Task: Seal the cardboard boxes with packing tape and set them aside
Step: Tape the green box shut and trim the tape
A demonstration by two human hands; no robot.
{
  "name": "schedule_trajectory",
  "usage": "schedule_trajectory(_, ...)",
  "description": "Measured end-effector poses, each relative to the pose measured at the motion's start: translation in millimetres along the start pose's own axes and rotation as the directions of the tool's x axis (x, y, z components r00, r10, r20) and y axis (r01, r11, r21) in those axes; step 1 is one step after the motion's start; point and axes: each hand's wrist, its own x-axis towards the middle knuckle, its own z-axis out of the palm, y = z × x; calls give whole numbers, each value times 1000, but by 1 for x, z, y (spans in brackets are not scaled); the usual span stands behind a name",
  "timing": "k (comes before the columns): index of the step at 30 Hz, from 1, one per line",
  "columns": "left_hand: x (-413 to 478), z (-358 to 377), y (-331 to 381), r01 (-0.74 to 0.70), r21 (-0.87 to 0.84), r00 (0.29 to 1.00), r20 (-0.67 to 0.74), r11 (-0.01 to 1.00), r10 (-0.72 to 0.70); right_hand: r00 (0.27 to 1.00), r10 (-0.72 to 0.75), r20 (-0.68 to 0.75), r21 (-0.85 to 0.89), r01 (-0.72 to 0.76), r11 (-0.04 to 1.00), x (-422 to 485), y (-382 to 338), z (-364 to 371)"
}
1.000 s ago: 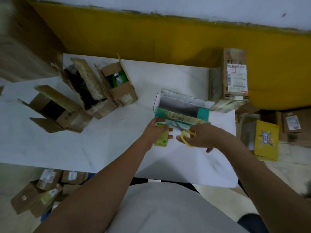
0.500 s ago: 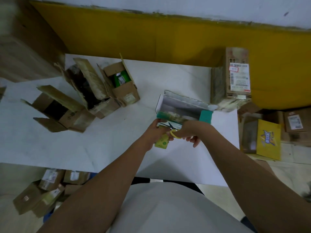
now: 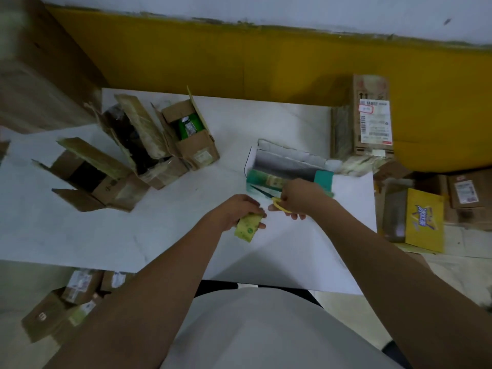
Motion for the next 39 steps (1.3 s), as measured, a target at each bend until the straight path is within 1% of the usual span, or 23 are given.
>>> schedule_trajectory(2,-2,0,-5,19,33,1000,-12,999,-18,999,-18,29,-11,19,1000,-3,1,-2)
schedule_trajectory(3,-3,0,-8,13,22,1000,-23,1000,-12,999,-18,39,-12,19,1000,-5,3,-1)
schedule_trajectory(5,-3,-3,-15,-9,-30,998,-55,1000,8,998,-12,55,-7,12,1000,-9,5,8)
schedule_trajectory(7,-4,-8,-23,-23,-86,995,-94,996,15,995,11,98,-42,-7,999,-10,5,25)
schedule_trajectory(8,-4,-12,-26,-27,-111,993,-115,993,14,991,36,128,-31,-32,999,-10,3,34)
schedule_trajectory(11,-9,-23,-40,-33,-195,987,-163,980,1,954,137,267,125,-175,977,-8,-3,64)
schedule_trajectory(13,-14,-30,-50,-46,-270,982,-190,962,-6,943,130,307,122,-175,977,1,-3,81)
schedule_trajectory(15,-18,-38,-61,-56,-316,977,-214,947,-14,952,128,279,98,-161,982,8,-5,93)
schedule_trajectory(16,-20,-42,-66,-62,-331,975,-221,942,-13,963,131,235,79,-153,985,12,-5,100)
schedule_trajectory(17,-22,-45,-71,-67,-346,974,-226,936,-13,981,118,154,45,-127,991,15,-7,106)
schedule_trajectory(18,-24,-48,-74,-70,-359,973,-229,931,-15,993,113,43,15,-114,993,15,-10,110)
schedule_trajectory(19,-27,-50,-77,-72,-373,973,-231,925,-18,993,104,-59,-21,-105,994,16,-14,113)
schedule_trajectory(21,-34,-53,-81,-79,-392,972,-235,917,-17,987,81,-136,-97,-94,991,15,-21,118)
schedule_trajectory(23,-41,-56,-84,-92,-400,974,-226,912,-1,980,51,-191,-109,-73,991,16,-26,122)
schedule_trajectory(27,-51,-64,-88,-125,-399,975,-217,909,39,968,35,-247,-91,-59,994,18,-35,123)
schedule_trajectory(33,-68,-73,-87,-176,-421,973,-212,890,92,972,42,-232,-147,-78,986,19,-43,112)
schedule_trajectory(37,-76,-79,-89,-183,-423,975,-191,888,110,968,28,-251,-152,-68,986,18,-57,114)
schedule_trajectory(39,-79,-83,-90,-190,-421,975,-185,887,121,967,51,-248,-121,-83,989,17,-65,115)
